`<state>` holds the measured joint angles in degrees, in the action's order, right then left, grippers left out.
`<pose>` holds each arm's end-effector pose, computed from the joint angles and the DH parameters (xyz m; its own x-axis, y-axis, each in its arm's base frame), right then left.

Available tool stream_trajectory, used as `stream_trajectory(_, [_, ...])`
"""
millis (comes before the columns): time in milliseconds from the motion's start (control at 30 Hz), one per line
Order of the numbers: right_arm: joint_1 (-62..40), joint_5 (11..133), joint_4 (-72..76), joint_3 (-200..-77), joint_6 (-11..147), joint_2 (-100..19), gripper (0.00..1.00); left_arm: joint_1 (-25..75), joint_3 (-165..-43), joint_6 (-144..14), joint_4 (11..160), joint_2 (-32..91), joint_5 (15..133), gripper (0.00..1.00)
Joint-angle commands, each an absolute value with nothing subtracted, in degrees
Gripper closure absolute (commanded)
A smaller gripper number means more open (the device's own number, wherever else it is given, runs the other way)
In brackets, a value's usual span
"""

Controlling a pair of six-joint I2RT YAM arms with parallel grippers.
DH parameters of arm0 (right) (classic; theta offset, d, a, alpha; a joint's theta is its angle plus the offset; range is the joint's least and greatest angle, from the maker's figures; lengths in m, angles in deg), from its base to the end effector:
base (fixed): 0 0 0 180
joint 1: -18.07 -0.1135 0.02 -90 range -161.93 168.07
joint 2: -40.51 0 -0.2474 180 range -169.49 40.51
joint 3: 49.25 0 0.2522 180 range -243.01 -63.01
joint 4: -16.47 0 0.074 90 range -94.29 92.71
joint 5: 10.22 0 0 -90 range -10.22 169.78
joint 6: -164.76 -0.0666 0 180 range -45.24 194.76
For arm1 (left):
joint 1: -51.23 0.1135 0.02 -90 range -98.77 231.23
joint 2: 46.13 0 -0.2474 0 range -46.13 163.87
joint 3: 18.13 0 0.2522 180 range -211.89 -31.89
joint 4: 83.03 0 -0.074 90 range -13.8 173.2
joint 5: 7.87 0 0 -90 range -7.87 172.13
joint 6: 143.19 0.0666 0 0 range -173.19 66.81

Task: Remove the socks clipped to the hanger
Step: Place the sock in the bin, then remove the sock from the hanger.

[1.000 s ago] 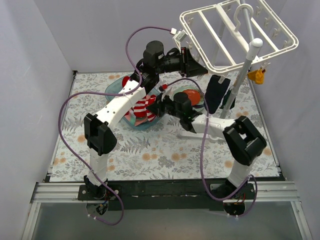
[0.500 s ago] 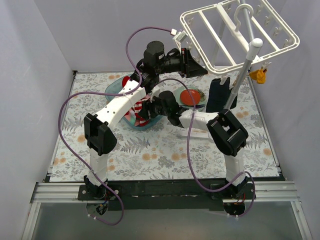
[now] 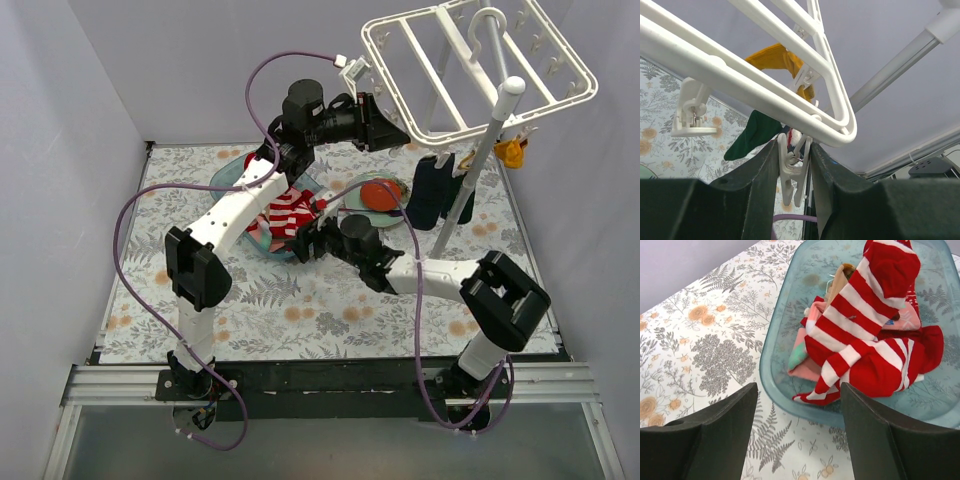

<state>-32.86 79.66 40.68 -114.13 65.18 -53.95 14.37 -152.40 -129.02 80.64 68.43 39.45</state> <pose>0.2511 0.3095 0.2225 -0.1876 0.0330 -0.9817 -0.7570 0.6320 0.1659 0.3594 -0.3259 0.4308 -0.9410 -0.1854 -0.2831 0.2862 0.0103 -0.9581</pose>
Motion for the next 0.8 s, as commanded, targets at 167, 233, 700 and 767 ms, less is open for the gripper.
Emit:
stream_trajectory(167, [-36.15,93.22,48.24,-100.99,68.96,-35.73,0.25,16.60,-152.56,-129.30,82.32,63.82,44.07,1.00])
stream_trajectory(233, [-36.24,95.59,44.82,-100.11,69.57,-32.90,0.25,17.47,-153.79,-129.65,82.33,64.52,44.86,1.00])
stream_trajectory(700, [-34.75,116.34,30.32,-102.47,70.89,-16.01,0.15,21.79,-156.95,-130.88,86.28,67.77,48.55,1.00])
stream_trajectory(767, [-31.34,115.30,28.29,-104.40,68.28,-16.35,0.13,21.96,-157.74,-130.71,86.11,68.30,48.82,1.00])
